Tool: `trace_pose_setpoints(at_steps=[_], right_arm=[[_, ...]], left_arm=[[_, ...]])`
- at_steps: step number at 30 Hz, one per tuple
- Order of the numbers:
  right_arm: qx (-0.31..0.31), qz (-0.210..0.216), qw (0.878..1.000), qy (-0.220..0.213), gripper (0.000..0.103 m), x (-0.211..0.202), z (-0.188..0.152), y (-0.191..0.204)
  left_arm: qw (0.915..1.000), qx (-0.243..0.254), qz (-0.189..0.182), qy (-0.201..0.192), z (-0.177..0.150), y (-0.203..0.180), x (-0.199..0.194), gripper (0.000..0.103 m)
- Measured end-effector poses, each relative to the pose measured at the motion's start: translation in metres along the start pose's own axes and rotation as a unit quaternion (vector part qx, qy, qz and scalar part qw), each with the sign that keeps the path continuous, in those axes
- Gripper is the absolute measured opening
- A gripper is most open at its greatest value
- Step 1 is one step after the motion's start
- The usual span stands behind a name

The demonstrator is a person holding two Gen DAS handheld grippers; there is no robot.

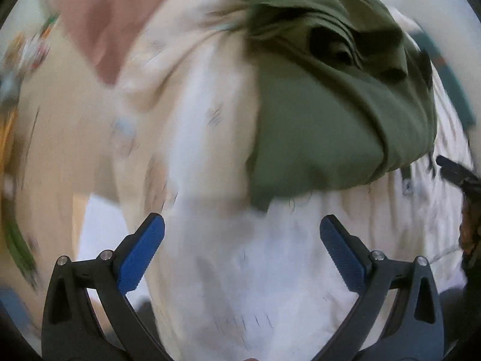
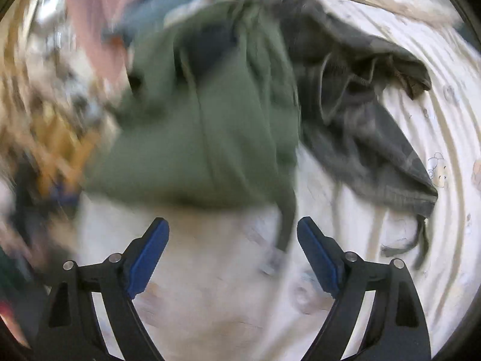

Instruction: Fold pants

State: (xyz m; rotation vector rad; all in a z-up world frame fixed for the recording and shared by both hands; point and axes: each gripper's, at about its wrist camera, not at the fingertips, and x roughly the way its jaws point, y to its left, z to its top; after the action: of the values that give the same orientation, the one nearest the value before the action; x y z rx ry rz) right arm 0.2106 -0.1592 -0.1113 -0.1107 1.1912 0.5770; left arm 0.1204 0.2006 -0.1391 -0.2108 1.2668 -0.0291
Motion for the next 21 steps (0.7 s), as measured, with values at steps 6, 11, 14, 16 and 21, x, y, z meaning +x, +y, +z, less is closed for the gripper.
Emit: trace_pose_setpoints(at_steps=[6, 11, 14, 16, 21], right_arm=[[-0.081, -0.047, 0.995, -0.024, 0.089, 0.038, 0.003, -0.003], [-0.118, -0.008, 0.993, -0.014, 0.088, 0.081, 0.025, -0.003], [-0.121, 0.029, 0.992, -0.015, 0.063, 0.093, 0.029, 0.003], [-0.099, 0.07, 0.992, -0.032, 0.027, 0.083, 0.03, 0.003], [-0.096, 0.118, 0.987, -0.044, 0.019, 0.028, 0.022, 0.029]], left_arm=[[0.997, 0.078, -0.004, -0.001, 0.026, -0.024, 0.026, 0.101], [0.9946, 0.102, -0.011, 0.016, 0.034, -0.035, 0.051, 0.078], [0.9943, 0.104, -0.023, 0.006, 0.037, -0.041, 0.05, 0.048], [0.9946, 0.099, -0.028, 0.006, 0.038, -0.039, 0.044, 0.029], [0.9951, 0.032, -0.094, -0.003, 0.041, -0.023, -0.006, 0.009]])
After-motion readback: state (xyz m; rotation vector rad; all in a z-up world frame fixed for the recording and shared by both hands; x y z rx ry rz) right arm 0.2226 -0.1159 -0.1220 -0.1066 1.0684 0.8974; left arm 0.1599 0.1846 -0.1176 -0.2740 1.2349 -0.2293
